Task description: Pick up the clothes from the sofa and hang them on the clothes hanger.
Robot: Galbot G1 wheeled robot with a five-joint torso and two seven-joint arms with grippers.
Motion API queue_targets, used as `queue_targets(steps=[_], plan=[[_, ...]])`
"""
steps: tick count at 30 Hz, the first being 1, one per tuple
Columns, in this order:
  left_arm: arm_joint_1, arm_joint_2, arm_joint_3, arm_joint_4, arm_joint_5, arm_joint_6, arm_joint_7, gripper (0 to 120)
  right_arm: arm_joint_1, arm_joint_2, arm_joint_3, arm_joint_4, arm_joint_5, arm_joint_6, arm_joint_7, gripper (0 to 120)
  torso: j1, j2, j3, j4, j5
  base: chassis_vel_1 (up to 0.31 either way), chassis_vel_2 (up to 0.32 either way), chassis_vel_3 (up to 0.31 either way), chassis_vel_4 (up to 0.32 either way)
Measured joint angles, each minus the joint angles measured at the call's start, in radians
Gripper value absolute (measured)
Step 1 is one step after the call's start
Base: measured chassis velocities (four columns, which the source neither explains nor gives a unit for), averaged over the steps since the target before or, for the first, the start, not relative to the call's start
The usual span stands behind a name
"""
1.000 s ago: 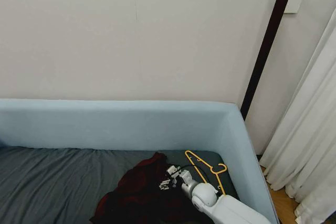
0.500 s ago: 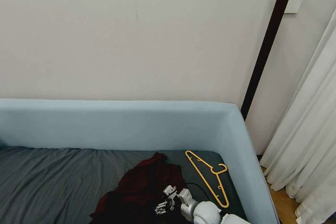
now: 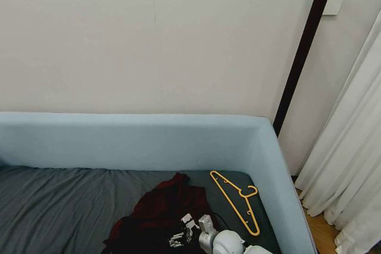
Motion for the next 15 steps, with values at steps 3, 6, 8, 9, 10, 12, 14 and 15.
queue_targets(steps=[3, 6, 8, 9, 10, 12, 14, 15], plan=[[-0.007, 0.004, 0.001, 0.002, 0.000, 0.000, 0.000, 0, -0.004, 0.006, -0.002, 0.000, 0.000, 0.002, -0.003, 77, 0.000, 0.000, 0.000, 0.0000, 0.0000, 0.000, 0.000, 0.000, 0.000], [-0.012, 0.005, 0.001, 0.005, -0.001, 0.000, 0.000, 0, -0.007, 0.005, -0.003, 0.005, 0.000, 0.003, -0.002, 70, 0.000, 0.000, 0.000, -0.0001, 0.0000, 0.000, 0.000, 0.000, 0.000], [-0.020, 0.005, 0.004, 0.008, -0.001, 0.000, 0.000, 0, -0.009, -0.003, -0.004, 0.014, 0.000, 0.006, -0.001, 58, 0.000, 0.000, 0.000, -0.0001, -0.0001, 0.000, 0.000, 0.000, 0.000], [-0.020, 0.005, 0.004, 0.008, -0.001, 0.000, 0.000, 0, -0.009, -0.003, -0.004, 0.014, 0.000, 0.006, -0.001, 58, 0.000, 0.000, 0.000, -0.0001, -0.0001, 0.000, 0.000, 0.000, 0.000], [-0.022, 0.005, 0.005, 0.009, -0.001, 0.000, 0.000, 0, -0.010, -0.005, -0.005, 0.016, 0.000, 0.007, 0.000, 54, 0.000, 0.000, 0.000, -0.0001, -0.0001, 0.000, 0.000, 0.000, 0.000], [-0.027, 0.005, 0.007, 0.011, -0.002, 0.000, 0.000, 0, -0.010, -0.009, -0.005, 0.023, 0.000, 0.008, 0.001, 46, 0.000, 0.000, 0.000, -0.0001, 0.0000, 0.000, 0.000, 0.000, 0.000], [-0.031, 0.005, 0.008, 0.012, -0.002, 0.000, 0.000, 0, -0.011, -0.010, -0.003, 0.025, -0.001, 0.009, 0.002, 41, 0.000, 0.000, 0.000, -0.0001, 0.0000, 0.000, 0.000, 0.000, 0.000], [-0.036, 0.005, 0.008, 0.014, -0.002, 0.000, 0.000, 0, -0.013, -0.009, 0.003, 0.026, -0.001, 0.010, 0.002, 36, 0.000, 0.000, 0.000, -0.0001, 0.0000, 0.000, 0.000, 0.000, 0.000]])
